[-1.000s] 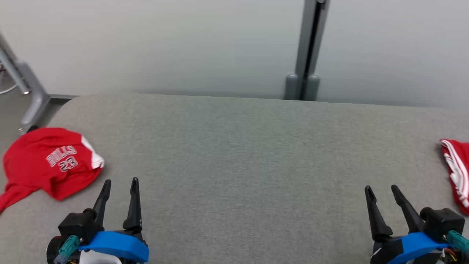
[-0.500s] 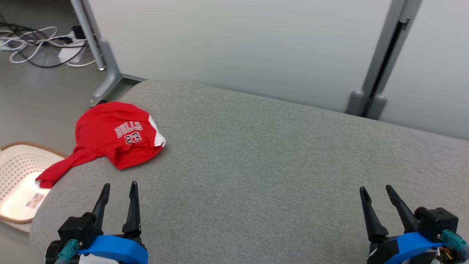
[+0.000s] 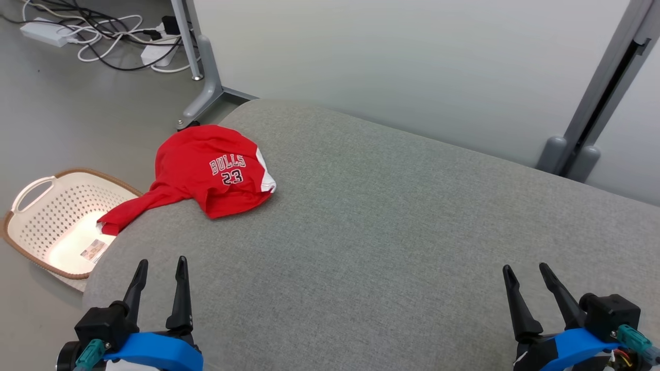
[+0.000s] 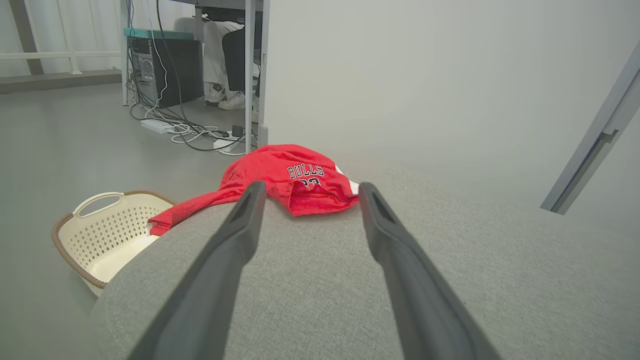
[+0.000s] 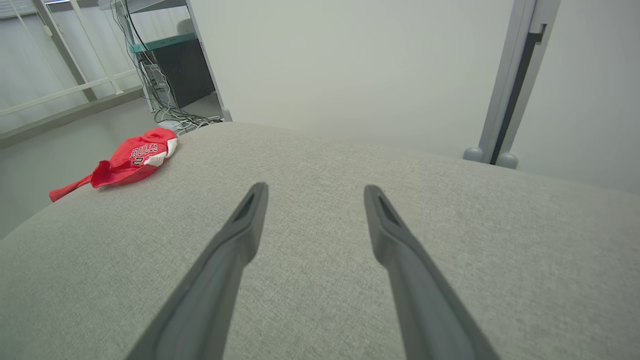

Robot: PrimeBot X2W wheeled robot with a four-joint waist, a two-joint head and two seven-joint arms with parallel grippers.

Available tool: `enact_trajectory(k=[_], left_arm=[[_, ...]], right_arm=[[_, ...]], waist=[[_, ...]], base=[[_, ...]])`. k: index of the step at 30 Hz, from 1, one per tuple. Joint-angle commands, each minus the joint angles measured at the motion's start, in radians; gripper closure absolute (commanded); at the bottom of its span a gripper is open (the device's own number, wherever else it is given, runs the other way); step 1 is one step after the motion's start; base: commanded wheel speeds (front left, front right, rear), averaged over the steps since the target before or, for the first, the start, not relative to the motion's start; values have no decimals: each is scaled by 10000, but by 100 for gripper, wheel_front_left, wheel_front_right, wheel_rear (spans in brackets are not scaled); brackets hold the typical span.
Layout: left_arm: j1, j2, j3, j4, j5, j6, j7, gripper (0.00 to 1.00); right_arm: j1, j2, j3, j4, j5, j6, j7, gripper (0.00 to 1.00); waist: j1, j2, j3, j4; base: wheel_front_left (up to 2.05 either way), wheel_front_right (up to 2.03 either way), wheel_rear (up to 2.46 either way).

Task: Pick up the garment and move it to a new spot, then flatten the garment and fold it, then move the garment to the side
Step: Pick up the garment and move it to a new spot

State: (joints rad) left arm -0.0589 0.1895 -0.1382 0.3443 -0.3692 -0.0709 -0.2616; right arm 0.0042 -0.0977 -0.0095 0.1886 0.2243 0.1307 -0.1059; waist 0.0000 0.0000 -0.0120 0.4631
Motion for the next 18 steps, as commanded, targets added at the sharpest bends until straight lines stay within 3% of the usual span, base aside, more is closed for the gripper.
enact_trajectory(k=[1,18], left_arm=[[53,72,57,-50,-29,23,-45,0],[-91,168,323,-389,-220,150,-45,0]], right_arm=[[-121,34,-8,27,5,1,-21,0],[-219,22,18,-82,49,1,30,0]], waist=[[0,0,42,81],[0,0,304,108]], base=[[0,0,0],[0,0,0]])
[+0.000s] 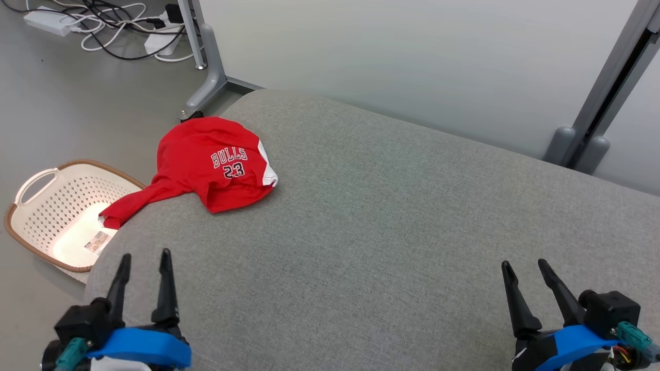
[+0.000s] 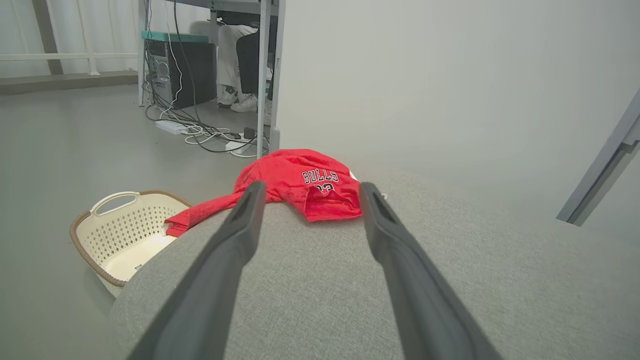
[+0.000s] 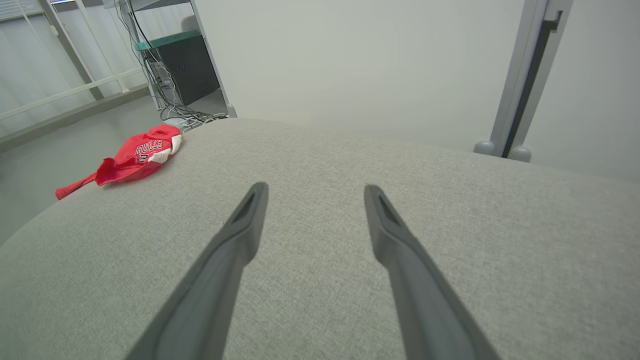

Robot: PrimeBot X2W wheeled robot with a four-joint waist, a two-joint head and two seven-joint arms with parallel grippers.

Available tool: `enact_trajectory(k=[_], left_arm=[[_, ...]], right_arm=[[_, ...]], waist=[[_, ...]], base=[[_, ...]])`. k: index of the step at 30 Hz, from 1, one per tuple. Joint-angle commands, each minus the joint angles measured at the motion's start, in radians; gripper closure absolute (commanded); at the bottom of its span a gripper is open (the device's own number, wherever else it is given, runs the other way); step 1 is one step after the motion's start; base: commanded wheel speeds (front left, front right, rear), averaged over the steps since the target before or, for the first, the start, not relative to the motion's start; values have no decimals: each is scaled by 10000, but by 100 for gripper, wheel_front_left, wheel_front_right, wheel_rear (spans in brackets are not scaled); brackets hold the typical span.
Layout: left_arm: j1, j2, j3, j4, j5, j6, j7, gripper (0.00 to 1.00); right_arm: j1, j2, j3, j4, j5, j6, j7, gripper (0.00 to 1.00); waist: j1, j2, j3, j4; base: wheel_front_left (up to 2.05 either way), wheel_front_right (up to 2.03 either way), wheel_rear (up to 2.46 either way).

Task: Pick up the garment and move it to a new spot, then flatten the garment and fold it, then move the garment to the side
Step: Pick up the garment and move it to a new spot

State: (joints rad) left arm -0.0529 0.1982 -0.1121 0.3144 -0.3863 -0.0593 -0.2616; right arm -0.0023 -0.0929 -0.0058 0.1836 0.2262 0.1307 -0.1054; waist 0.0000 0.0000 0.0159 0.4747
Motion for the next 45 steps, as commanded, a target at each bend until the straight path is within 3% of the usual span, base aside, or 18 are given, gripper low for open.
enact_trajectory(k=[1,8,12,26,33,38,44,45], left_arm=[[-182,86,138,-179,-107,52,-45,0],[-964,491,607,-1039,-424,349,762,0],[-1892,884,971,-853,-760,480,1593,0],[-4560,2424,2508,1368,-2169,815,3767,0],[-5393,3230,3187,2011,-2678,1061,4418,0],[-5745,3533,3407,2317,-2902,1158,4650,0],[-5828,3386,3403,2788,-3271,1352,5549,0],[-5796,3245,3387,2934,-3433,1384,5871,57]], right_arm=[[-168,-39,-22,-55,23,1,37,0],[-413,-220,92,-340,-142,1,215,0],[-656,-389,208,-620,-254,1,270,0],[-2525,-876,1228,-1636,-545,-1,-83,0],[-2956,-1197,1099,-2564,-723,1,157,0],[-3019,-1200,1143,-3128,-766,1,92,0],[-2975,-1110,1264,-3215,-752,1,-17,0],[-2955,-1077,1277,-3186,-754,1,-42,0]], waist=[[0,0,62,-23],[0,0,621,-284],[0,0,1141,-611],[0,0,3922,-3026],[0,0,5585,-3956],[0,0,6331,-4347],[0,0,6524,-4555],[0,0,6512,-4572]], base=[[0,0,0],[0,0,0],[0,0,0],[0,0,0],[0,0,0],[0,0,0],[0,0,0],[0,0,0]])
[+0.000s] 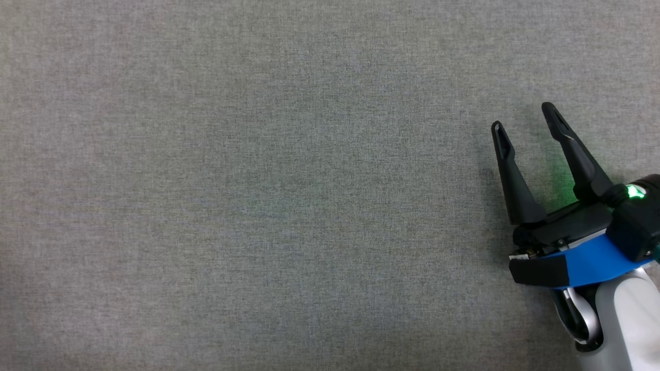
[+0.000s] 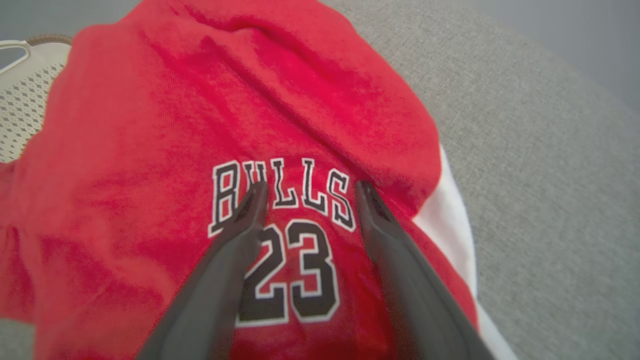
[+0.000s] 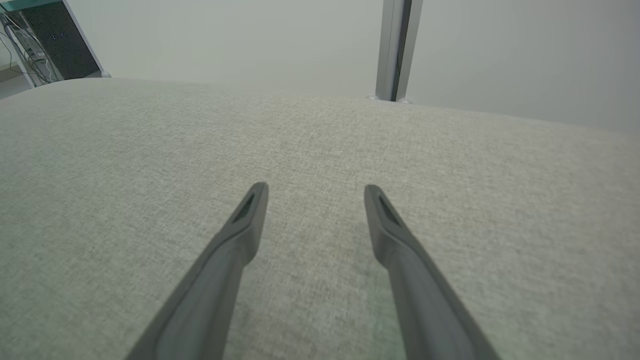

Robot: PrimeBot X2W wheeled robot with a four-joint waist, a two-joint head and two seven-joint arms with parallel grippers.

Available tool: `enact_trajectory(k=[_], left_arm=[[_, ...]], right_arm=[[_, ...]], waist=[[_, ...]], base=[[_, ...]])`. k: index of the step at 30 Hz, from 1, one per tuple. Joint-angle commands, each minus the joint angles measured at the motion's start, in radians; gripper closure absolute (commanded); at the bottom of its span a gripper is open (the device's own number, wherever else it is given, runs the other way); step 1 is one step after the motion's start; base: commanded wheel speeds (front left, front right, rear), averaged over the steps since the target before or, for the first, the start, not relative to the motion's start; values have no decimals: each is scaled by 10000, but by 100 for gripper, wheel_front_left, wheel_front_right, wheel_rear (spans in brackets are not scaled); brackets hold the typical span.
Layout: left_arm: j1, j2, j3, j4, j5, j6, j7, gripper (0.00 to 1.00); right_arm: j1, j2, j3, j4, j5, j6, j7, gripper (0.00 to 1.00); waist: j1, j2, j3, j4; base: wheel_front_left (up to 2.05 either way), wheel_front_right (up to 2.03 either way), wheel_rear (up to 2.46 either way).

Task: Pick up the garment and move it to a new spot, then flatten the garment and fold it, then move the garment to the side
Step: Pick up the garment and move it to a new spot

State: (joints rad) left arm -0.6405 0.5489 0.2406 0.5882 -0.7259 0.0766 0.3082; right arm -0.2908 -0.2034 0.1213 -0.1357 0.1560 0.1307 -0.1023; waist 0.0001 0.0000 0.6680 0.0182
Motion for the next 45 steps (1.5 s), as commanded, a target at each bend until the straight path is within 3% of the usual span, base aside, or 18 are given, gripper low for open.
enact_trajectory(k=[1,3,9,17,28,36,45], left_arm=[[105,-351,-187,294,-151,3,467,100],[147,-439,-323,338,-237,-60,792,100],[94,-102,-316,51,-74,-266,332,100],[-252,477,-556,-500,237,-723,114,100],[-1329,860,-1736,-2733,821,-1302,655,100],[-2174,-232,-3212,-5248,826,-1350,1564,100],[-1865,-1667,-4876,-6737,393,-1539,2091,100]], right_arm=[[-59,50,9,51,-40,1,-62,0],[-50,84,4,132,4,1,-115,0],[29,127,-67,347,115,1,-175,0],[389,409,138,1049,431,1,-375,0],[1046,787,103,1981,785,1,-799,0],[1380,957,40,2125,906,1,-883,0],[1297,1110,302,2188,1037,1,-828,0]], waist=[[-1,0,-35,-22],[-1,0,-135,-32],[-1,0,-741,59],[-1,0,-2482,197],[-1,0,-4745,263],[-1,0,-5622,-108],[-1,0,-5789,-1265]], base=[[0,0,0],[0,0,0],[0,0,0],[0,0,0],[0,0,0],[0,0,0],[0,0,0]])
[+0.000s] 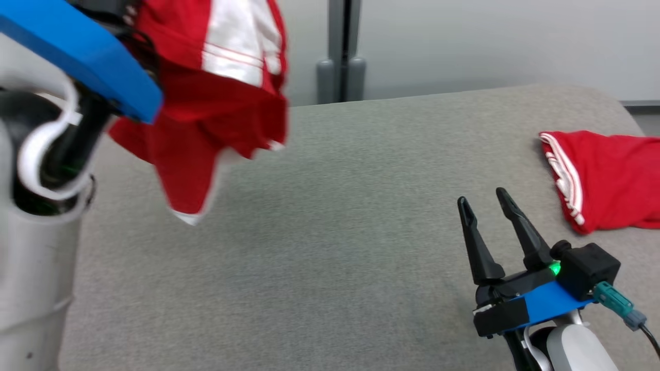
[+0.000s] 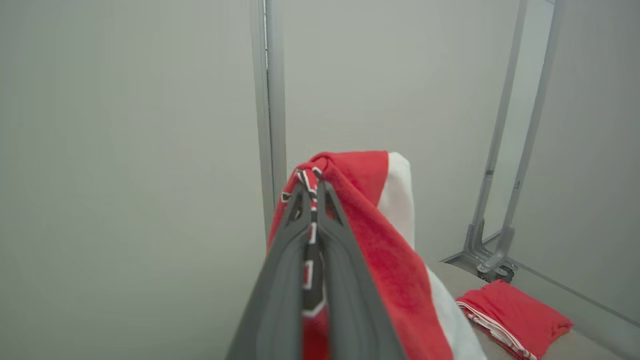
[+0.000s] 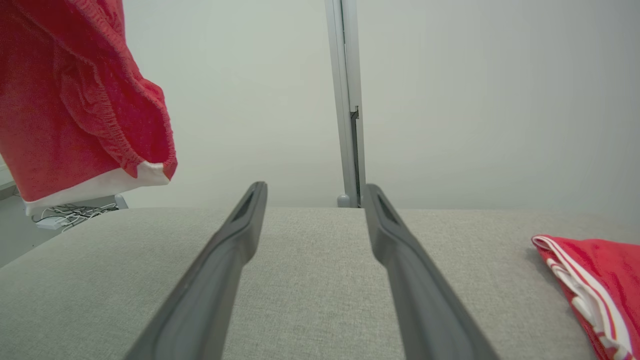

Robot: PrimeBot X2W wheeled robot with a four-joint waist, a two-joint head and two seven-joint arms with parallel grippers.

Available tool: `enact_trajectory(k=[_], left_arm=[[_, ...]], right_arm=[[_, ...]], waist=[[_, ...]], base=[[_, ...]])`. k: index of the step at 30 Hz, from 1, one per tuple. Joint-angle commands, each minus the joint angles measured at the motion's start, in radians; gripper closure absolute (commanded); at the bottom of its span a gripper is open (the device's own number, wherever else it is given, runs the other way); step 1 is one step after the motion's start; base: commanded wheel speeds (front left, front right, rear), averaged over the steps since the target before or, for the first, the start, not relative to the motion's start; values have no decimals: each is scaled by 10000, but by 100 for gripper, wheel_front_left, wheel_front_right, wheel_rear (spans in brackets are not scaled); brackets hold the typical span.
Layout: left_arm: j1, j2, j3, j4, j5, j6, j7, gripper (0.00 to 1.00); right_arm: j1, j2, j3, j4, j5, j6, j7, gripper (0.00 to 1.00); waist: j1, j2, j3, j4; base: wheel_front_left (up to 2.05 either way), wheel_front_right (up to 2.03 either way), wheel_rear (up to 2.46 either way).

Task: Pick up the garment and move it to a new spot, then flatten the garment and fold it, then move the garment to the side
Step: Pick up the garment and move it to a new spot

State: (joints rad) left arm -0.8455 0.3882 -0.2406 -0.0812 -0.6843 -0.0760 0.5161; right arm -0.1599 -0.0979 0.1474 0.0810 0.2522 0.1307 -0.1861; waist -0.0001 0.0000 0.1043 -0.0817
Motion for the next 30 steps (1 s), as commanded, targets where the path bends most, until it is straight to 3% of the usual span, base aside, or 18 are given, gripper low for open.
enact_trajectory(k=[1,7,15,16,17,18,24,30], left_arm=[[265,-153,-225,-69,-44,-19,66,100],[1051,-541,-929,212,84,-44,-29,100],[2854,-887,-2187,2307,915,-43,-1031,100],[3029,-1027,-2261,2651,967,-23,-1261,85],[3185,-1163,-2320,2982,1011,49,-1527,54],[3339,-1277,-2379,3336,1086,82,-1782,2],[4008,-1915,-2623,5114,1405,259,-3488,0],[4338,-2202,-2416,5403,1511,288,-5255,0]], right_arm=[[-44,61,79,33,71,1,16,0],[-208,99,327,120,175,1,-35,0],[-352,111,305,202,226,1,-109,0],[-355,112,302,207,225,1,-119,0],[-351,112,289,214,225,1,-130,0],[-340,113,273,218,220,1,-136,0],[-180,115,193,207,156,1,-46,0],[-14,11,19,135,124,1,32,0]], waist=[[1,0,-143,-417],[1,0,-6,-1246],[1,0,156,-1785],[1,0,166,-1803],[1,0,168,-1812],[1,0,165,-1809],[1,0,99,-1604],[1,0,-22,-1172]], base=[[0,0,0],[0,0,0],[0,0,0],[0,0,0],[0,0,0],[0,0,0],[0,0,0],[0,0,0]])
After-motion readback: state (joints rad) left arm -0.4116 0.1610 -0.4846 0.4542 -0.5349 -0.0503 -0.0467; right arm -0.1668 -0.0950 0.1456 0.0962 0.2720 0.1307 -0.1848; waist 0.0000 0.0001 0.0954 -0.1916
